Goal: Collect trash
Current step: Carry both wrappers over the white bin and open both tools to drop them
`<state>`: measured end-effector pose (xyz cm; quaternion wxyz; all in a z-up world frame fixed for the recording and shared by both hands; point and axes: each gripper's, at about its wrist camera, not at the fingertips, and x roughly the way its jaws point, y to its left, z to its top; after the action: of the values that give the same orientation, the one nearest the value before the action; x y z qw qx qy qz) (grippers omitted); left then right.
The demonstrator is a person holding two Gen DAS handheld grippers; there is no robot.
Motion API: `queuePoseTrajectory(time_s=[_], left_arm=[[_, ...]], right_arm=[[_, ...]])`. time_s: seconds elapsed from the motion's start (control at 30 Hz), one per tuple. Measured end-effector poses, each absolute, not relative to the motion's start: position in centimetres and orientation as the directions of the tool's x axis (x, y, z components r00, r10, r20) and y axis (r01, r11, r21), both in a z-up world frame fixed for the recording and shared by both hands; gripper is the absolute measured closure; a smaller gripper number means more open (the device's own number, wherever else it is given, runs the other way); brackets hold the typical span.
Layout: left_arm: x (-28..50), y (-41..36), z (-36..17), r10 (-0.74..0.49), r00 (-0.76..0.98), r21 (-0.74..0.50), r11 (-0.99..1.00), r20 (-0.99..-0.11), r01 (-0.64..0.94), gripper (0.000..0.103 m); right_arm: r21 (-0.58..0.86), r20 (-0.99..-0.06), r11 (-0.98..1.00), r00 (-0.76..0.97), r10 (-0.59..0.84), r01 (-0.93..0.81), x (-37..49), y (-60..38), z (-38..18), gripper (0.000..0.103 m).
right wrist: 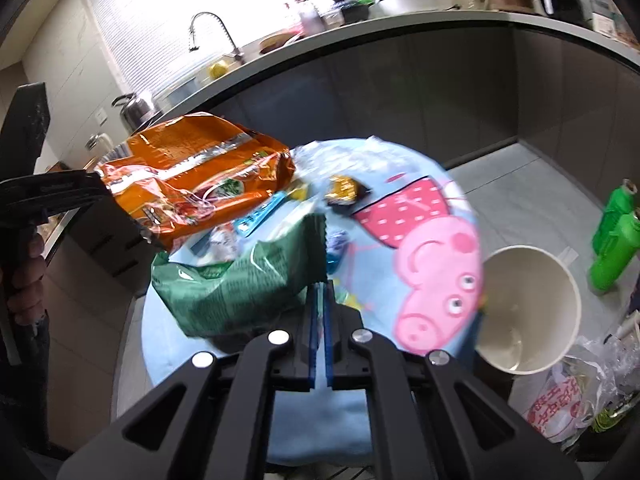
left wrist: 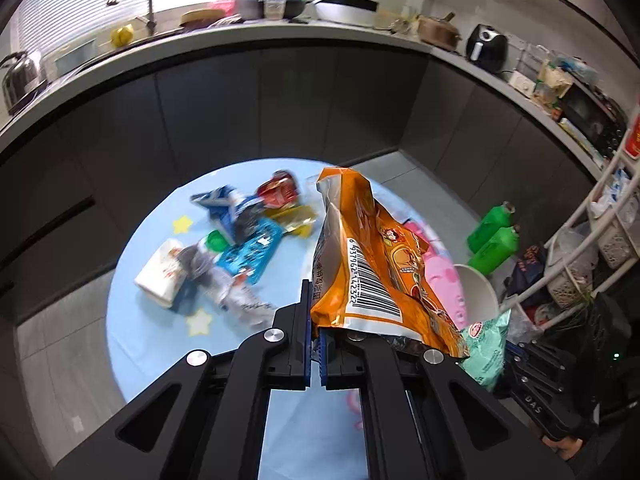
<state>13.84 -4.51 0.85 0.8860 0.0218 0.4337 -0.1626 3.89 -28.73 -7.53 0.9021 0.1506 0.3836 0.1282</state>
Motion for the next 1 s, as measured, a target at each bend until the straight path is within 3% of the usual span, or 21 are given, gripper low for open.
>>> queuePoseTrajectory(time_s=[0.23, 0.53, 0.77, 1.0], left_arm=[[14.1, -13.4, 1.2, -0.339, 0.538, -0.088, 0.895, -0.772, 0.438, 0.101], [16.4, -25.2, -3.0, -0.366, 0.458, -0.062, 0.830, -0.810, 0.554, 0.101], [17.3, -32.7, -8.3, -0.322, 0.400, -0.003, 0.783, -0.858, 0.623, 0.101], [17.5, -34.8, -12.1, -0.268, 0.361, 0.034, 0.761, -0.893, 0.648, 0.101]], right_arm=[[0.359, -0.663, 0.932, 0.718, 0.213, 0.055, 1.5, -36.4, -8.4, 0.098], [0.331, -0.731, 0.901, 0.680, 0.057, 0.281, -1.1, -45.5, -12.7, 0.098], [0.357, -0.753, 0.879, 0.654, 0.070, 0.317, -0.6, -49.4, -16.1, 0.098], [0.371, -0.760, 0.877, 0.643, 0.097, 0.307, 0.8, -49.7, -17.3, 0.098]])
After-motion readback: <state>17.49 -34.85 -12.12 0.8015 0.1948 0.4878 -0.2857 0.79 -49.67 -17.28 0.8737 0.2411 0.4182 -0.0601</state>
